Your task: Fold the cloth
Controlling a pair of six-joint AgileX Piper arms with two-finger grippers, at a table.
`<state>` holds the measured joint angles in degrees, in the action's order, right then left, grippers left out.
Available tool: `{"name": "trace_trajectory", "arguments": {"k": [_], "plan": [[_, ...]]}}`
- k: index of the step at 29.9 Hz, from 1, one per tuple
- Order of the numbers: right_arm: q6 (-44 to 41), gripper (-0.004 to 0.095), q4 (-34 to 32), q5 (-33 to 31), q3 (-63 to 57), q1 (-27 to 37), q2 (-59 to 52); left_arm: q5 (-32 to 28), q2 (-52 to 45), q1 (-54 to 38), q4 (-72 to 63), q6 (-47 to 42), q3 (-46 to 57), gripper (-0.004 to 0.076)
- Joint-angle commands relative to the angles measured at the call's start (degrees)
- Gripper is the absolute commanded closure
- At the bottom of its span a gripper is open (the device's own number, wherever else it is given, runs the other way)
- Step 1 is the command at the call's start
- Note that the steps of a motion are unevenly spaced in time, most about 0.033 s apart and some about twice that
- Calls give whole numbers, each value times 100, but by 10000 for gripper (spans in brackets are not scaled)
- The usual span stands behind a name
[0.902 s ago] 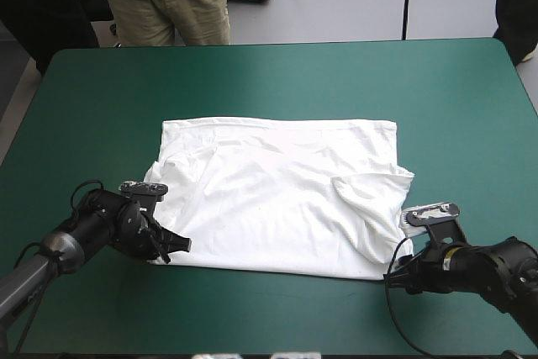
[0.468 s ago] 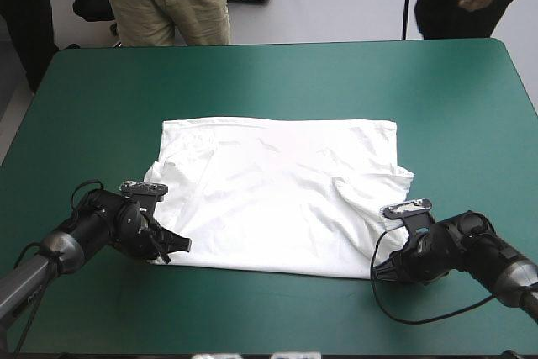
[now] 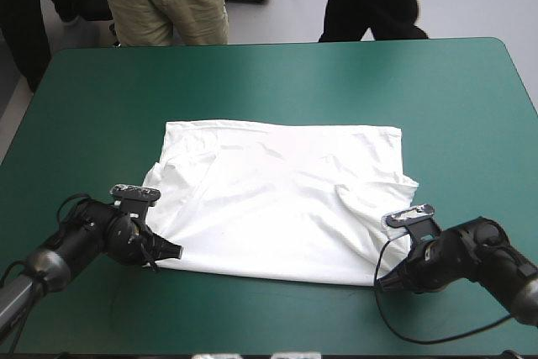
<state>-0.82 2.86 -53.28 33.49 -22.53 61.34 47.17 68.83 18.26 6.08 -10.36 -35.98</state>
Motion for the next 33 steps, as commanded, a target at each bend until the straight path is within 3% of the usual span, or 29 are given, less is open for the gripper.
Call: {"name": "trace_trajectory", "arguments": {"k": [1,9,16,25,33], "plan": [[-1,925,-157,-538,145,6,-704,520,-631,2,454,1,-216,739],[-149,925,-121,-847,766,6,-1474,938,-1105,2,289,328,-805,739],[-255,926,-754,-505,1542,6,-1340,517,-861,2,666,385,-1651,739],[-91,925,-976,396,2286,57,-99,286,778,2,766,385,-2836,739],[485,926,-773,944,3186,818,1278,-17,1980,2,923,359,-3759,739]]}}
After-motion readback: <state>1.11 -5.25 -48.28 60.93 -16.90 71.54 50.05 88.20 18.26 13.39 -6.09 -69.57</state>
